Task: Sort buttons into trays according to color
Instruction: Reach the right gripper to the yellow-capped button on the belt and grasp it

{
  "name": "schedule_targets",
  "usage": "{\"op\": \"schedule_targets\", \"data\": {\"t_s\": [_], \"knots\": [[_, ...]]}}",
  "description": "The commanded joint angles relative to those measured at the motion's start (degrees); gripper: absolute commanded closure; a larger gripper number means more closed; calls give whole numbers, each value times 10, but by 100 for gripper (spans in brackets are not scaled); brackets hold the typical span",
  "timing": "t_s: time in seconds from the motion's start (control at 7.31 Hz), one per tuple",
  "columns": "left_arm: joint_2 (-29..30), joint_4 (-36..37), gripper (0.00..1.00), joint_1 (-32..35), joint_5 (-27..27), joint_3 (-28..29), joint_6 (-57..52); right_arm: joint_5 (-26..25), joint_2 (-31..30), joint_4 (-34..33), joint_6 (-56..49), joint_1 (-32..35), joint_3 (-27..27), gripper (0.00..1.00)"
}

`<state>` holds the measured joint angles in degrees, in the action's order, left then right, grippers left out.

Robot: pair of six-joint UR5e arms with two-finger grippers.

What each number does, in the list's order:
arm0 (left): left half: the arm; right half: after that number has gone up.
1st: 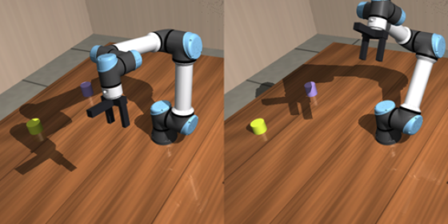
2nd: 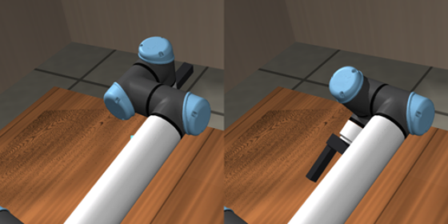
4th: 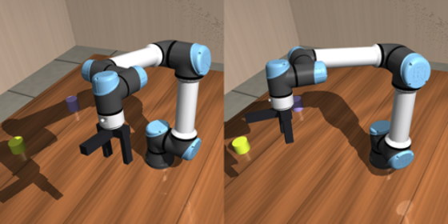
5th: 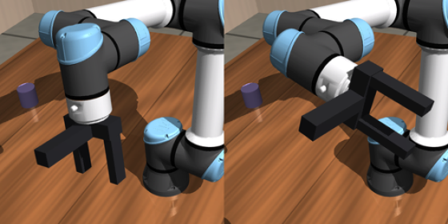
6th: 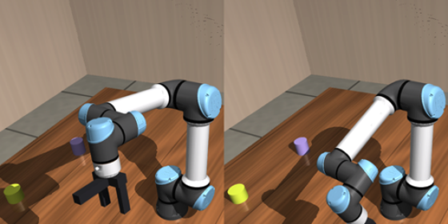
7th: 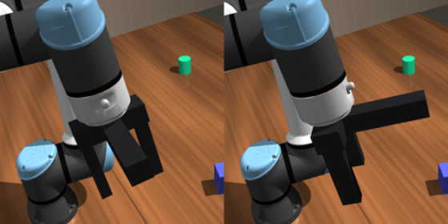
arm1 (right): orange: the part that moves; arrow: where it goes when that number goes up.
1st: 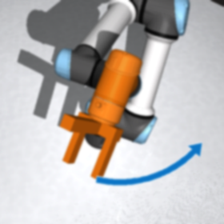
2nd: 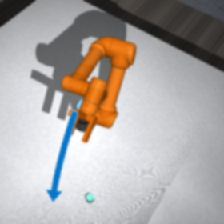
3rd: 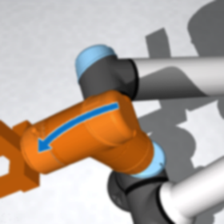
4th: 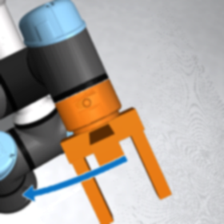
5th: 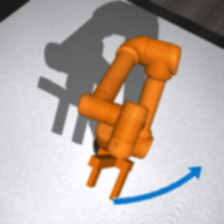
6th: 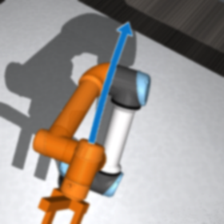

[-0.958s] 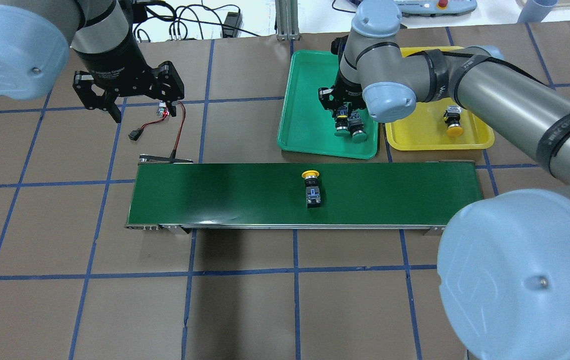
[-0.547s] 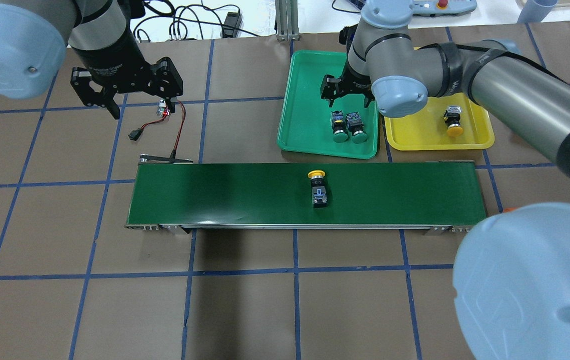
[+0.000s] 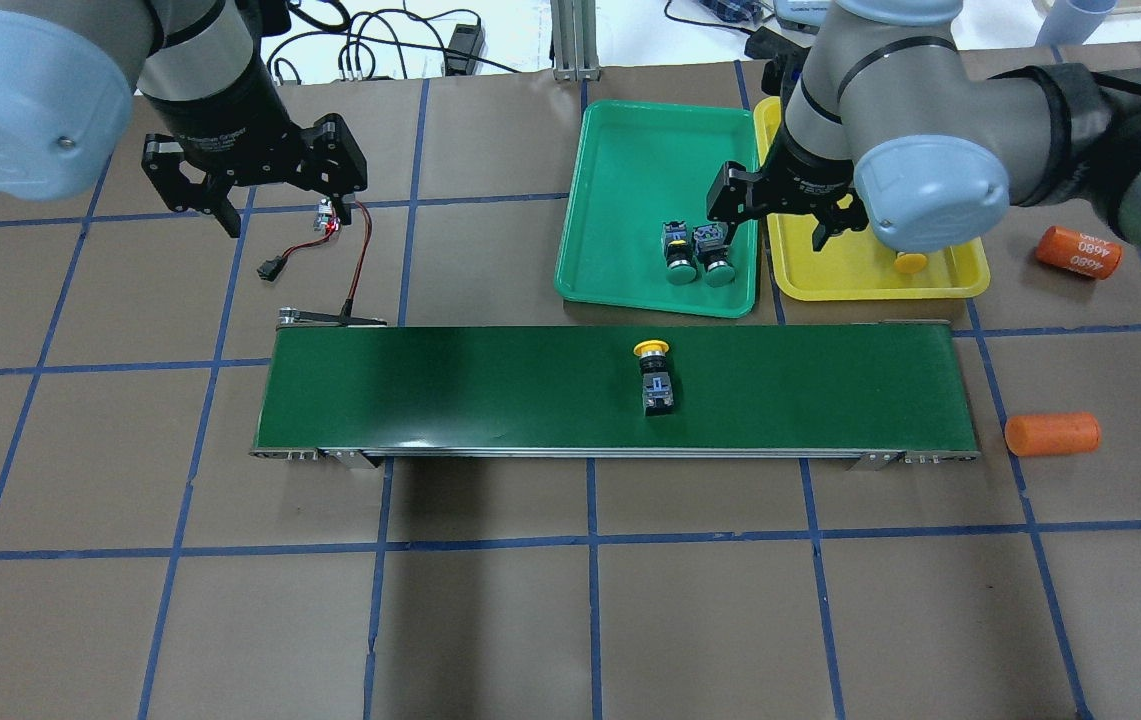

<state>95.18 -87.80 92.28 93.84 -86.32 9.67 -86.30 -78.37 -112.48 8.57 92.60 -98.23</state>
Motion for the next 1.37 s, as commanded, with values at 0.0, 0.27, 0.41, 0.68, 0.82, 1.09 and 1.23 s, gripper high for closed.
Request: {"op": "schedule_targets", "data": {"t_s": [0.0,0.27,0.41,0.68,0.82,1.09,1.23], "knots": [[-2,0,0,0,0,-1,0,-5,-34,-5,-2,0,-55,0],[-2,0,0,0,0,-4,1,-7,-15,-17,2,28,-64,0],[-2,0,0,0,0,-1,1,-9,-9,-18,1,42,-64,0],[-2,0,0,1,0,-3,0,-2,-6,-13,1,45,-69,0],[-2,0,0,0,0,-3,0,3,0,-12,-1,45,-72,0],[-2,0,0,0,0,-2,0,5,10,-12,-2,54,-72,0],[-2,0,0,0,-1,-1,0,5,23,-15,-1,58,-72,0]]}}
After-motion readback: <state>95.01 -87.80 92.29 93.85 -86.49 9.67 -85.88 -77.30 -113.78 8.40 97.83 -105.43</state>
